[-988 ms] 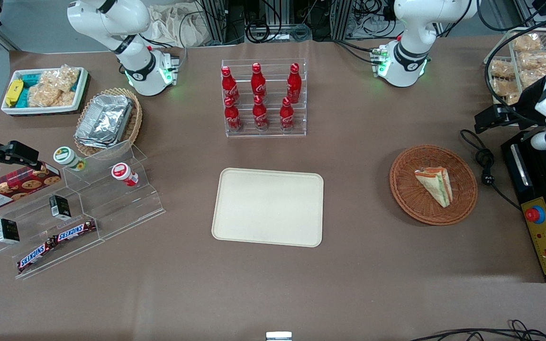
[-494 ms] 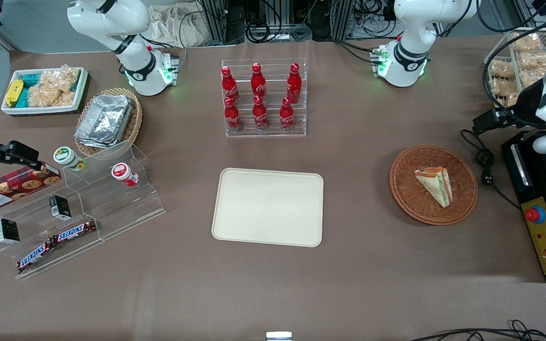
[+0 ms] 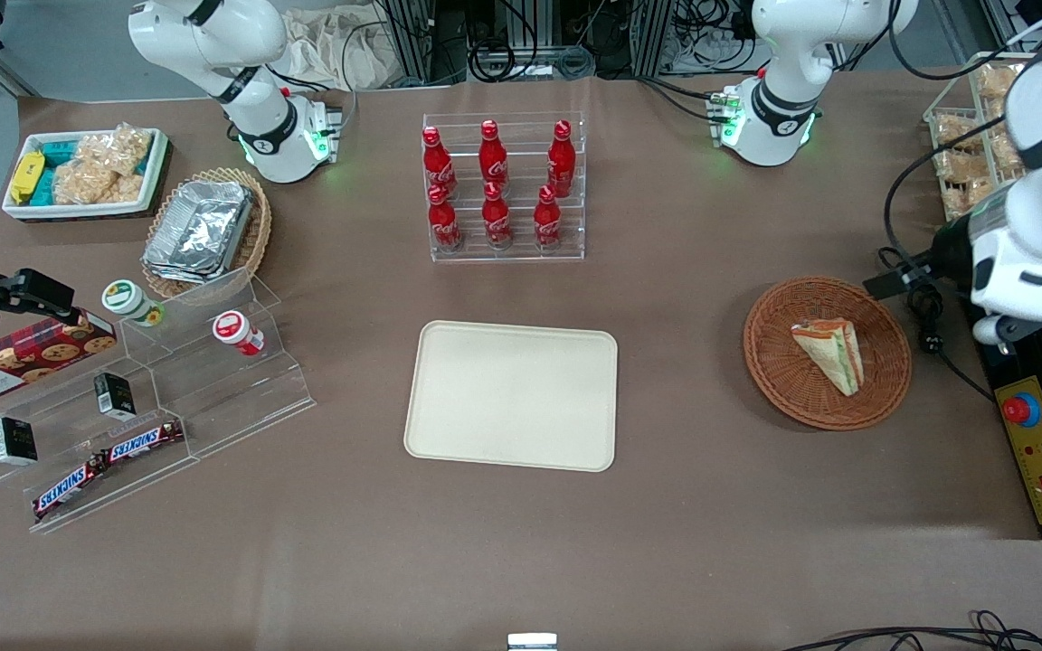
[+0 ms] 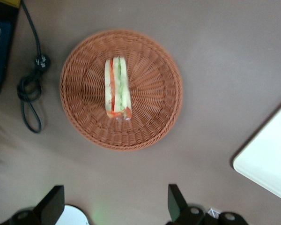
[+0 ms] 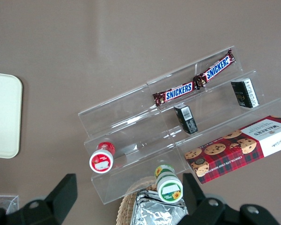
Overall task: Place sandwich from basket to tray
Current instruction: 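Move the left gripper down over the wrapped sandwich in the basket, then lower the left gripper and close it on the wrapped sandwich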
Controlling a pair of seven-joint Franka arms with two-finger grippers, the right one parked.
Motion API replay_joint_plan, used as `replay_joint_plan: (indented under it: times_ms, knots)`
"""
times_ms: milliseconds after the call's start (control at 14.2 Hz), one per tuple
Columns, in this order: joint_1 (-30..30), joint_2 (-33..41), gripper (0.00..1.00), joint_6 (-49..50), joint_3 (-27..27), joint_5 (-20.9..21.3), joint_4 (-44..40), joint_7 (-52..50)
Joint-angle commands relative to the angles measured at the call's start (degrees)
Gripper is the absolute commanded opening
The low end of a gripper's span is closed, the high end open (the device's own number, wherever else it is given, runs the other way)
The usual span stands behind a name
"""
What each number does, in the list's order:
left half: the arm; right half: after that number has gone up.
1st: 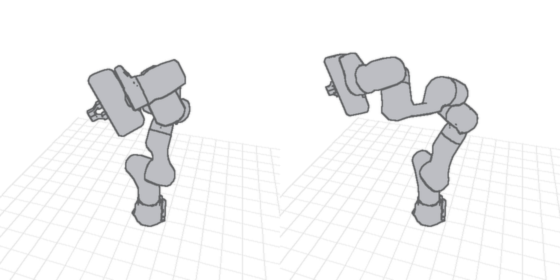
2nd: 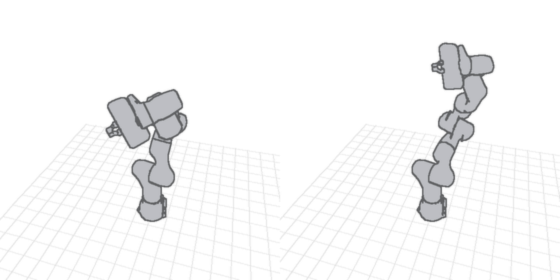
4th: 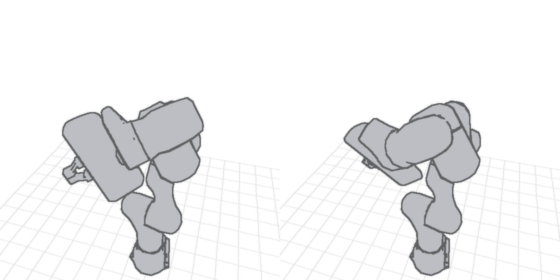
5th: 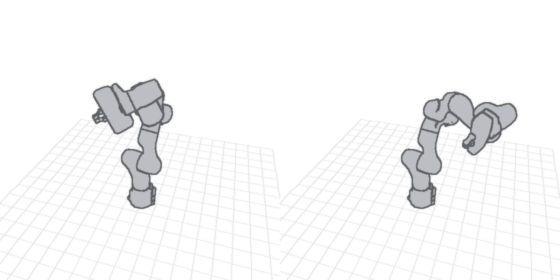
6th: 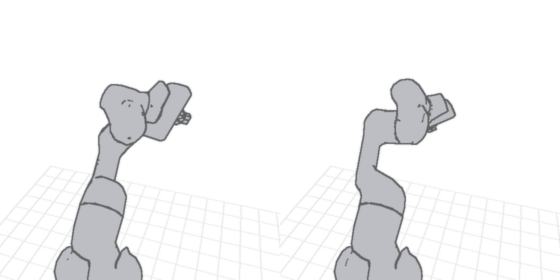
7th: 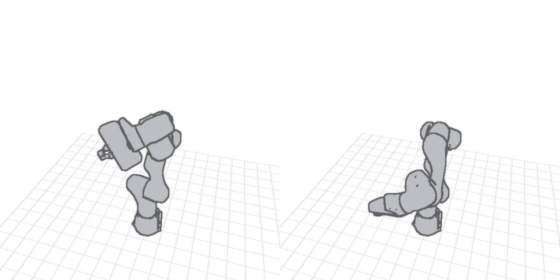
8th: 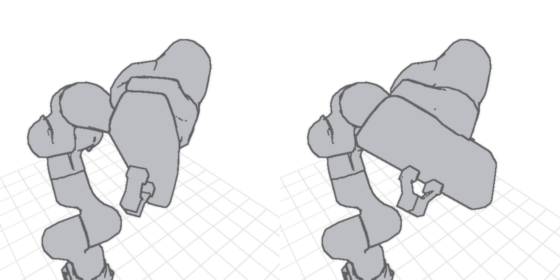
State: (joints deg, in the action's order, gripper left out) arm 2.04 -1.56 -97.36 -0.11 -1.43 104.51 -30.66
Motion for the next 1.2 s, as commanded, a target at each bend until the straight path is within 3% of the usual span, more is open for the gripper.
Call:
replay_joint_plan:
  times_ms: [0, 282, 988, 1059, 1129]
  knots:
    - [-0.3, 1.9, 0.99, -9.6, 0.6, -0.2, 11.2, -6.1]
    - [-0.4, -0.4, 0.99, -29.2, 1.2, 0.0, 23.7, -8.4]
    - [-0.3, -12.7, 0.99, -46.7, 4.1, 0.2, 27.9, -9.2]
    - [-0.3, -13.4, 0.91, -46.9, 4.1, 0.1, 27.9, -9.2]
    - [-0.3, -13.5, 0.64, -47.0, 4.1, 0.1, 27.8, -9.2]
